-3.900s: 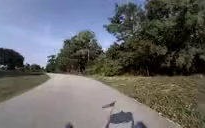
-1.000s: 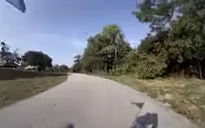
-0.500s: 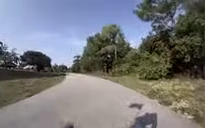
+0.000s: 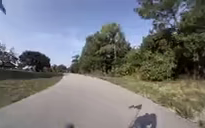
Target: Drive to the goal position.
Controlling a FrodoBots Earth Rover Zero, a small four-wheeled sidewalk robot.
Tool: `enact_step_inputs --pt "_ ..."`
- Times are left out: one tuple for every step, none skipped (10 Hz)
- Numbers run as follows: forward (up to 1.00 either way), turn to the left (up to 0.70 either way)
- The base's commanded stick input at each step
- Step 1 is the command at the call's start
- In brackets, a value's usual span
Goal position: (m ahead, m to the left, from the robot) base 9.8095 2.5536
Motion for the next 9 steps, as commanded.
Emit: enact_step_inputs --pt "1.0 0.04" --pt "1.0 0.03" --pt "1.0 0.03" --pt "1.0 0.03" --pt "1.0 0.03" --pt "1.0 0.03" --pt "1.0 0.03" --pt "1.0 0.03" --pt "1.0 0.15"
